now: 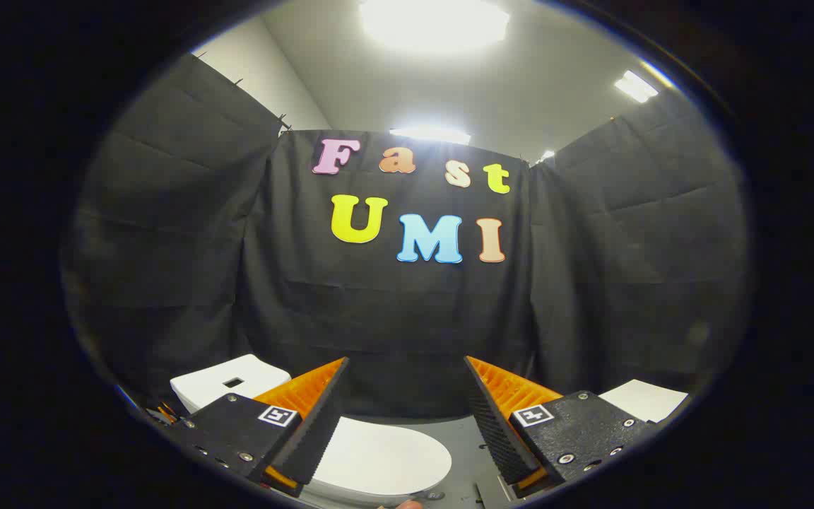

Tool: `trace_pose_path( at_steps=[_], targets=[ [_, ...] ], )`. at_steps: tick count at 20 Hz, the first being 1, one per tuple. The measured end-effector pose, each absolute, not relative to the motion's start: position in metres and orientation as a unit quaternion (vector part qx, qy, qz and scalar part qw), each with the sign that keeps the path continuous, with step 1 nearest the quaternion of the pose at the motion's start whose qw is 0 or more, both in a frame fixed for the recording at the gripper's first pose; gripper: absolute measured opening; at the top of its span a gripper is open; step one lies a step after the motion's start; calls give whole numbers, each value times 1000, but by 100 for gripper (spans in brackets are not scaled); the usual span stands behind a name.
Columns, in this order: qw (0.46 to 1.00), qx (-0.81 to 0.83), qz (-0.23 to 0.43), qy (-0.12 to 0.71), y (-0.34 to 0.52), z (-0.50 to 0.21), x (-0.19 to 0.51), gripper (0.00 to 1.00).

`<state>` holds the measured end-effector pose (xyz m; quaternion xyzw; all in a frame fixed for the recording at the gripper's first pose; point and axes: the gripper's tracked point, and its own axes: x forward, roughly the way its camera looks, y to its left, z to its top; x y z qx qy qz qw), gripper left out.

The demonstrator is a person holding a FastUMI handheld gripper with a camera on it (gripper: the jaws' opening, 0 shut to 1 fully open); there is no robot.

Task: Open the toilet lid.

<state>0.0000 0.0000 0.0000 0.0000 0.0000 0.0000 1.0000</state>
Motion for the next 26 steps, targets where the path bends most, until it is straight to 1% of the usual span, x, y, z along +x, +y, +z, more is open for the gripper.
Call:
trace_pose_path(
  at_steps=[19, 26],
  targets=[
    [1000, 6, -28, 0, -30, -5, 0, 95],
    [998, 35, -39, 25, -35, -37, 11, 95]
  ],
)
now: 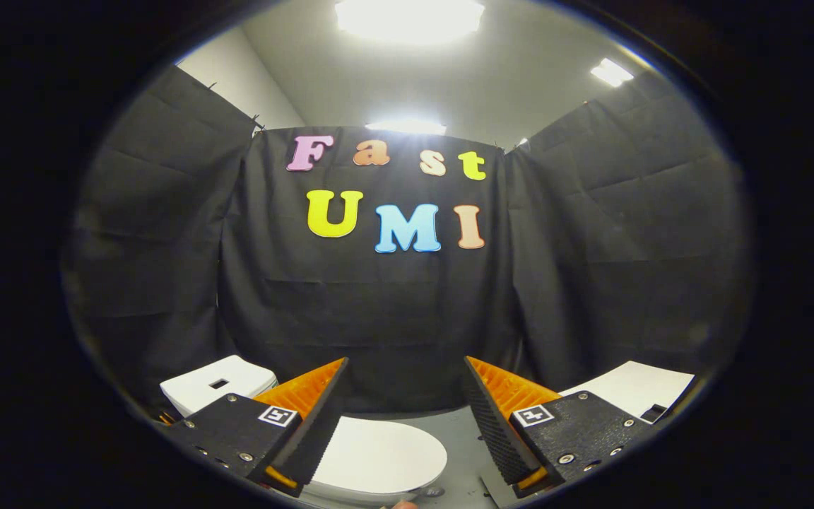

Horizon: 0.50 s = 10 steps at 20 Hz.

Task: Open the toilet lid.

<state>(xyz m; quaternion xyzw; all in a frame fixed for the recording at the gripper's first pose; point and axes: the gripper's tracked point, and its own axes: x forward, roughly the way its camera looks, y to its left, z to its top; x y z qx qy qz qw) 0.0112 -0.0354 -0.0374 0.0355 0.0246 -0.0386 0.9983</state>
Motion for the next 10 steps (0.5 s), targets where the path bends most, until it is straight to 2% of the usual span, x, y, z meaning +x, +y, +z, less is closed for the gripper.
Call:
trace_pose_path(
  at_steps=[10],
  targets=[
    [989, 59, -54, 124, -44, -120, 28, 95]
  ],
)
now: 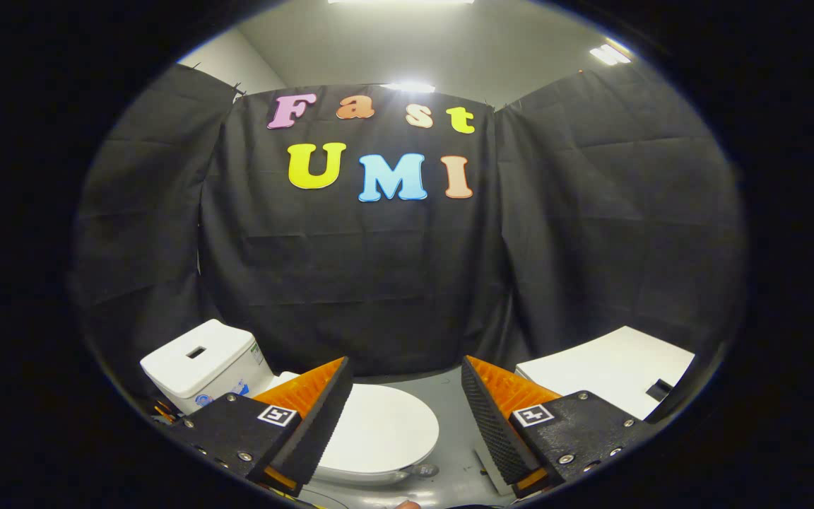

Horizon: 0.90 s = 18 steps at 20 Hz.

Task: Open the toilet lid.

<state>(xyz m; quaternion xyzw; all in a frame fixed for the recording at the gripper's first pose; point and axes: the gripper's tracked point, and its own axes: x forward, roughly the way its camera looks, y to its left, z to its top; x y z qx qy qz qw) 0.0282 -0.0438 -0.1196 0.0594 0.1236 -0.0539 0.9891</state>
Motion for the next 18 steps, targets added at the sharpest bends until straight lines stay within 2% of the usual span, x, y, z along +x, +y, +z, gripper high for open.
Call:
trace_pose_path(
  at_steps=[18],
  targets=[
    [941, 154, -50, 298, -32, -306, 25, 94]
  ],
)
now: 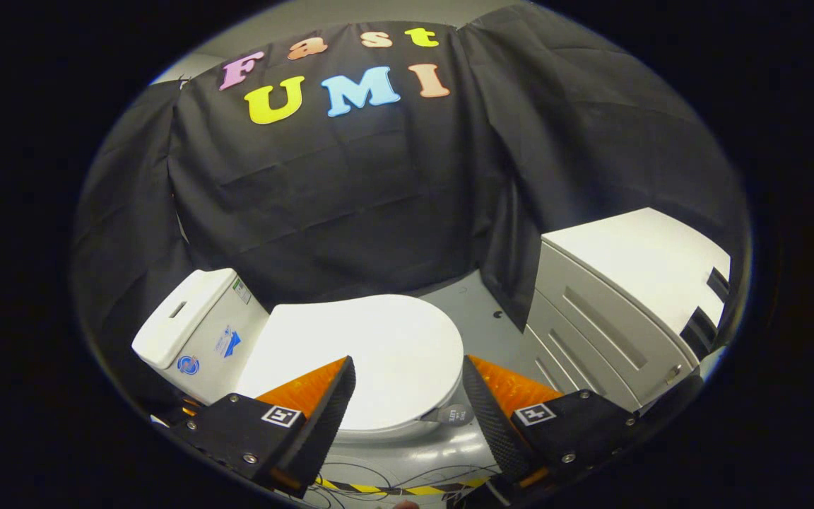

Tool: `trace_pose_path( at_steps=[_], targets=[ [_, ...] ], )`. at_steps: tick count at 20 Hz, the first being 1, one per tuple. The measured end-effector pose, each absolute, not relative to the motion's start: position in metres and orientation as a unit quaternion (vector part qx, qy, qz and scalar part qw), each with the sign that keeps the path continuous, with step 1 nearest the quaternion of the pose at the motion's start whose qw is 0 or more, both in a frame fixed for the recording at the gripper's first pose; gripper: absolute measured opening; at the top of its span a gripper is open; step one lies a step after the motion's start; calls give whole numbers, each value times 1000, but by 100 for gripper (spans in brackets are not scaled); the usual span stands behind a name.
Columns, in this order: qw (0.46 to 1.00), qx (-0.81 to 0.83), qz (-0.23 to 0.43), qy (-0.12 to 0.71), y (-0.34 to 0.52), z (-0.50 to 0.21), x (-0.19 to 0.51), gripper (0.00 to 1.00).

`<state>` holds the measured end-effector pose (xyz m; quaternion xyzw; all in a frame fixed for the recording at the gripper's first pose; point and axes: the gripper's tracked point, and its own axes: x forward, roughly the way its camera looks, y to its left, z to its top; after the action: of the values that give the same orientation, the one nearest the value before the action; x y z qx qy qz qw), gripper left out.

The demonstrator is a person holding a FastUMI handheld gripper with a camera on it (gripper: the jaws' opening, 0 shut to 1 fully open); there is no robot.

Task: Open the toilet lid.

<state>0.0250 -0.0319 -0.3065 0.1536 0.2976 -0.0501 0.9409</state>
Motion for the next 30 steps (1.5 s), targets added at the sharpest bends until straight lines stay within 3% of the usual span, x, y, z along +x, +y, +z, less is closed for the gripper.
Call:
trace_pose_path(
  at_steps=[12, 22, 27, 30],
  targets=[
    [893, 275, -51, 351, -14, -388, 5, 96],
    [850, 368, -107, 360, -52, -440, -13, 95],
    [827, 421, -100, 360, -56, -479, -1, 87],
    [808, 456, -80, 364, -47, -500, 7, 74]
  ],
)
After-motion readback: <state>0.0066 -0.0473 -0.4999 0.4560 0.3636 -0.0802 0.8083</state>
